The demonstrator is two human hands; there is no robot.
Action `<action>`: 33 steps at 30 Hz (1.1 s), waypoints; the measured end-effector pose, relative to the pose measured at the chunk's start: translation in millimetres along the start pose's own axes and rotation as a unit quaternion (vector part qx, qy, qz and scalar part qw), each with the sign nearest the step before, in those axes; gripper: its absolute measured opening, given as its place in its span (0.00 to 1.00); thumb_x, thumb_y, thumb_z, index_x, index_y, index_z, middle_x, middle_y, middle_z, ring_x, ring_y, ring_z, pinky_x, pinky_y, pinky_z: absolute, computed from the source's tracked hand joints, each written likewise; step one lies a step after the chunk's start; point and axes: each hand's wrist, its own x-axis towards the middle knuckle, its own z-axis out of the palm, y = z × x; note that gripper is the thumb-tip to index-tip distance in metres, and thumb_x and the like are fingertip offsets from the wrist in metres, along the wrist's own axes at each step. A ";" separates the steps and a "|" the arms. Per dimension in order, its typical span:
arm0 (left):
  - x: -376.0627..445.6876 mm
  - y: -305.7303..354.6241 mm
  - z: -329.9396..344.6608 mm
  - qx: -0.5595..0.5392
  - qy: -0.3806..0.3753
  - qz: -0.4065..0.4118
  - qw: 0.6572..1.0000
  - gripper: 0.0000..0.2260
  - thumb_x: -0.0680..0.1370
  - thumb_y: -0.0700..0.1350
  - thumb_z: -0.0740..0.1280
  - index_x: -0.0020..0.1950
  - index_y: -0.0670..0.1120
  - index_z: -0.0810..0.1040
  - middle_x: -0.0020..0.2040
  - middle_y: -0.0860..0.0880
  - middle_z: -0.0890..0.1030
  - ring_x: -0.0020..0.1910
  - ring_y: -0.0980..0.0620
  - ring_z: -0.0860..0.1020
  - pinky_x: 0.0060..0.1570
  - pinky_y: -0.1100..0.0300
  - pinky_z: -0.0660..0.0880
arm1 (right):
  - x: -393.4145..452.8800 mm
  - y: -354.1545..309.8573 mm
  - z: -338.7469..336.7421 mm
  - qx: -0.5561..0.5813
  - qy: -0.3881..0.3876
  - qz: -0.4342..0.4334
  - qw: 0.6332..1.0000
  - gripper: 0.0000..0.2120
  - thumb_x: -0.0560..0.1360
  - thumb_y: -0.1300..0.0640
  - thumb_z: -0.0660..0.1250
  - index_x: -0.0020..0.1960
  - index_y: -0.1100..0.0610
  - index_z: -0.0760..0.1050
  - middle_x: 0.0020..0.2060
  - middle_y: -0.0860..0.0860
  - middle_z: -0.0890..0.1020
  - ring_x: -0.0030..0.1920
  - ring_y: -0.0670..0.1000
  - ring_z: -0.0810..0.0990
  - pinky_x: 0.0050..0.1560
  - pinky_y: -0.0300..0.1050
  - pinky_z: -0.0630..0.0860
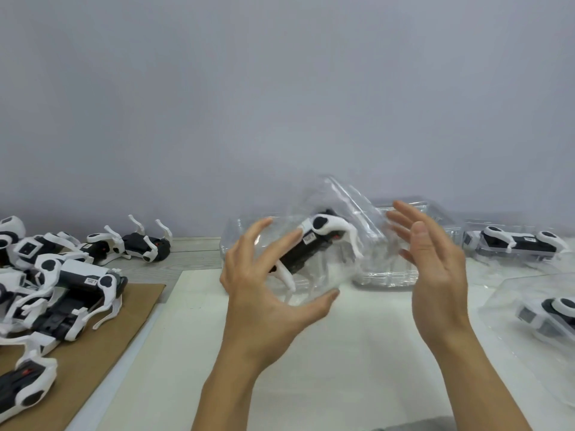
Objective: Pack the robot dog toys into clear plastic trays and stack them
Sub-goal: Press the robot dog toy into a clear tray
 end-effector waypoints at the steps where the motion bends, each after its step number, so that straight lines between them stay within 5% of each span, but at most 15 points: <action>1: 0.2 -0.1 -0.9 -0.039 0.017 -0.020 0.999 0.32 0.59 0.66 0.74 0.64 0.68 0.76 0.72 0.67 0.65 0.74 0.62 0.62 0.70 0.59 0.61 | 0.0 -0.5 0.6 0.002 0.005 -0.002 1.000 0.15 0.80 0.48 0.58 0.61 0.47 0.79 0.55 0.43 0.84 0.59 0.44 0.81 0.56 0.36 0.75; 3: 1.4 -0.5 -2.4 -0.118 0.040 -0.069 0.990 0.31 0.60 0.65 0.74 0.64 0.67 0.77 0.71 0.67 0.68 0.72 0.66 0.65 0.68 0.64 0.63 | -0.7 0.3 4.0 0.000 -0.010 0.010 1.000 0.12 0.80 0.52 0.61 0.57 0.49 0.81 0.51 0.45 0.85 0.54 0.46 0.83 0.51 0.34 0.76; 7: 5.2 -1.7 -3.4 -0.312 0.041 -0.133 0.940 0.26 0.69 0.63 0.71 0.65 0.56 0.80 0.66 0.52 0.80 0.68 0.52 0.75 0.69 0.44 0.69 | -5.5 3.4 19.0 -0.057 -0.069 0.014 0.996 0.10 0.78 0.61 0.68 0.51 0.47 0.83 0.44 0.43 0.86 0.47 0.46 0.84 0.46 0.35 0.77; 13: 4.4 -7.9 -9.6 -0.509 0.121 -0.331 0.785 0.28 0.68 0.72 0.68 0.56 0.52 0.85 0.58 0.49 0.84 0.53 0.44 0.84 0.54 0.41 0.80 | -20.2 -2.1 51.0 -0.101 -0.135 -0.042 0.985 0.09 0.74 0.59 0.74 0.51 0.47 0.84 0.45 0.39 0.84 0.46 0.47 0.83 0.42 0.39 0.78; 15: 3.2 -11.8 -9.9 -0.553 0.133 -0.359 0.741 0.30 0.68 0.71 0.69 0.54 0.47 0.86 0.60 0.42 0.83 0.53 0.38 0.84 0.58 0.34 0.76 | -24.0 -5.1 61.6 -0.109 -0.143 -0.067 0.981 0.09 0.74 0.57 0.74 0.52 0.47 0.85 0.47 0.39 0.84 0.47 0.47 0.83 0.42 0.43 0.78; 18: 1.9 -12.0 -10.7 -0.603 0.129 -0.354 0.703 0.27 0.69 0.69 0.71 0.48 0.46 0.88 0.57 0.38 0.84 0.52 0.35 0.84 0.52 0.36 0.78 | -26.9 -8.3 71.9 -0.122 -0.133 -0.113 0.977 0.07 0.74 0.57 0.72 0.51 0.50 0.86 0.46 0.41 0.84 0.47 0.46 0.83 0.41 0.42 0.78; 25: 2.5 -22.0 -9.8 -0.635 0.072 -0.330 0.695 0.36 0.68 0.69 0.72 0.65 0.43 0.80 0.65 0.35 0.79 0.64 0.32 0.77 0.68 0.32 0.64 | -24.5 -11.2 68.8 -0.126 -0.144 -0.120 0.974 0.08 0.70 0.63 0.77 0.45 0.51 0.87 0.41 0.40 0.84 0.40 0.46 0.82 0.40 0.34 0.74; 29: 1.9 -25.3 -9.7 -0.616 0.075 -0.323 0.715 0.32 0.67 0.70 0.72 0.58 0.46 0.84 0.60 0.38 0.82 0.53 0.38 0.83 0.63 0.38 0.73 | -22.1 -13.4 65.7 -0.140 -0.145 -0.121 0.972 0.08 0.69 0.61 0.79 0.43 0.49 0.86 0.40 0.39 0.84 0.39 0.45 0.82 0.39 0.34 0.73; 33: 0.1 -25.0 -9.8 -0.618 0.046 -0.315 0.719 0.33 0.69 0.70 0.70 0.61 0.45 0.83 0.61 0.37 0.82 0.58 0.36 0.82 0.57 0.39 0.77 | -23.1 -14.0 65.0 -0.151 -0.142 -0.120 0.971 0.12 0.69 0.60 0.79 0.49 0.47 0.85 0.40 0.40 0.83 0.41 0.45 0.82 0.40 0.35 0.73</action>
